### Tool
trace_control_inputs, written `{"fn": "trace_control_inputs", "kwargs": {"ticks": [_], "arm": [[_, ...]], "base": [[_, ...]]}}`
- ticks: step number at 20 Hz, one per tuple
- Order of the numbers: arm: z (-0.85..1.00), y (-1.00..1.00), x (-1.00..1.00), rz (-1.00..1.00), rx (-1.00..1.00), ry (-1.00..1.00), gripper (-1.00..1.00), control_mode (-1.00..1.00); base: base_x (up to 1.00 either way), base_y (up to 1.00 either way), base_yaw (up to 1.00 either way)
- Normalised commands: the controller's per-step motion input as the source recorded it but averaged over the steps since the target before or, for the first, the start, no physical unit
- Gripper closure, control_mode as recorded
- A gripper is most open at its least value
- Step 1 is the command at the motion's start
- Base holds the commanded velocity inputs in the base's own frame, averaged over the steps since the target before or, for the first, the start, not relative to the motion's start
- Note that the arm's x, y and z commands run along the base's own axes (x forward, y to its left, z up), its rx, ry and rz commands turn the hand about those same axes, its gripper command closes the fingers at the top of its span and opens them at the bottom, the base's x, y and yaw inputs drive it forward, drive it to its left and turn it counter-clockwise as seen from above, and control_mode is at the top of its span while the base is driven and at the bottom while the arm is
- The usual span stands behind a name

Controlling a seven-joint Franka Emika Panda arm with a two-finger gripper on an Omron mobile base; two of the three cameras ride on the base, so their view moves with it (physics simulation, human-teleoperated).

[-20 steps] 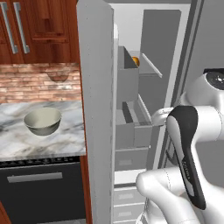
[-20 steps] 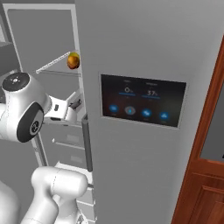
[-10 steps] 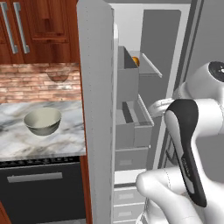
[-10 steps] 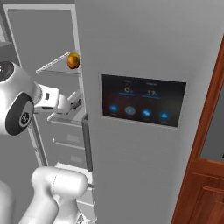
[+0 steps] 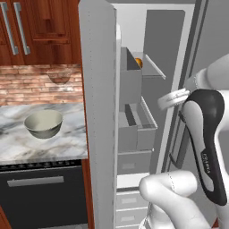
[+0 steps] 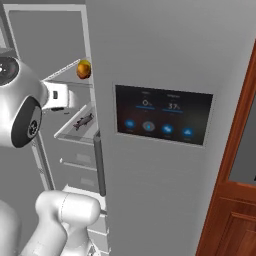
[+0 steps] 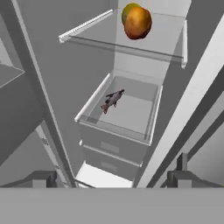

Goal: Take the lemon, peach, and fish from the freezer and place them in the bowl on the counter.

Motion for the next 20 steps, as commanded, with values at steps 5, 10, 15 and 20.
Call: {"fn": "trace_control_inputs", "kwargs": {"ticks": [5,10,15,20], "arm": [[0.31,0.03,0.00,0.20,-0.14,-0.13,-1.00,-1.00],[0.36,0.05,0.02,0.21,-0.13,-0.03,-1.00,-1.00],[0.30,0.08,0.04,0.16,-0.16,-0.02,-1.00,-1.00],[0.17,0.17,0.06,0.14,-0.22,-0.01,-1.00,-1.00]], "base": [[0.00,0.00,0.00],[0.00,0.00,0.00],[0.00,0.00,0.00],[0.00,0.00,0.00]]}}
